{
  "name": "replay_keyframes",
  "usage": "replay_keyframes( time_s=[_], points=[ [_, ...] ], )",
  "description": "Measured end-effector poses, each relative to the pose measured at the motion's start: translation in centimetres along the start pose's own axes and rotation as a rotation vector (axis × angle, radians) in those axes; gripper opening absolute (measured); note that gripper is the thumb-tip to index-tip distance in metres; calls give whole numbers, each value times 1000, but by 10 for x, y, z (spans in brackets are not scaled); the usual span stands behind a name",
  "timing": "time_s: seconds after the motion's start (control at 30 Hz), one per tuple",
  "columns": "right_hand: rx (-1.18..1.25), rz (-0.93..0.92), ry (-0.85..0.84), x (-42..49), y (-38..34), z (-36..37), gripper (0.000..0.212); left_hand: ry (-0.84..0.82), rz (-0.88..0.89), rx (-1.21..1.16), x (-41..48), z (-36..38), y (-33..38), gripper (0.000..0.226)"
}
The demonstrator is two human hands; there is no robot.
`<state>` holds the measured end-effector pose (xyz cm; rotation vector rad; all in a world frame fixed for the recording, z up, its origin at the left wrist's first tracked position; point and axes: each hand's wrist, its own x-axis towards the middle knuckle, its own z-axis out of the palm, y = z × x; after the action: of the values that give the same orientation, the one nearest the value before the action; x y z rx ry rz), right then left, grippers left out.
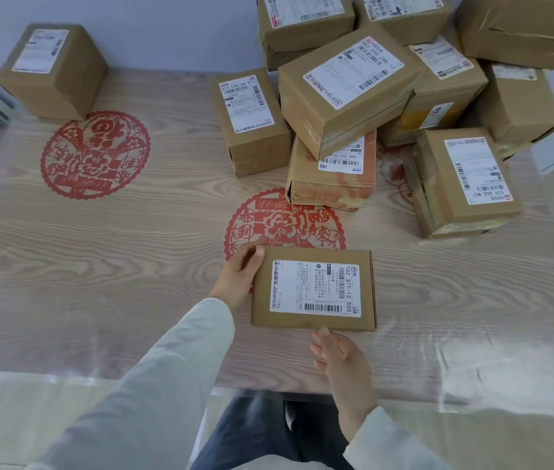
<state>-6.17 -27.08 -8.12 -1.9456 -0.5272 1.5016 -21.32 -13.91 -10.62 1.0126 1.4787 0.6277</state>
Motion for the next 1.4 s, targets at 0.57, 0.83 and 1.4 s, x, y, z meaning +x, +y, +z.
replay_keyframes(
  time_s=[0.57, 0.83, 1.4],
  points=[
    [141, -295, -99, 14, -27, -3, 52, 195, 100, -200, -47, 11, -19, 9],
    [47, -373, -205, 36, -24, -6, 62, 275, 21, -237, -63, 19, -42, 8],
    [32, -289, -224, 41, -14, -14, 46, 314, 26, -243, -69, 27, -39, 22]
  ],
)
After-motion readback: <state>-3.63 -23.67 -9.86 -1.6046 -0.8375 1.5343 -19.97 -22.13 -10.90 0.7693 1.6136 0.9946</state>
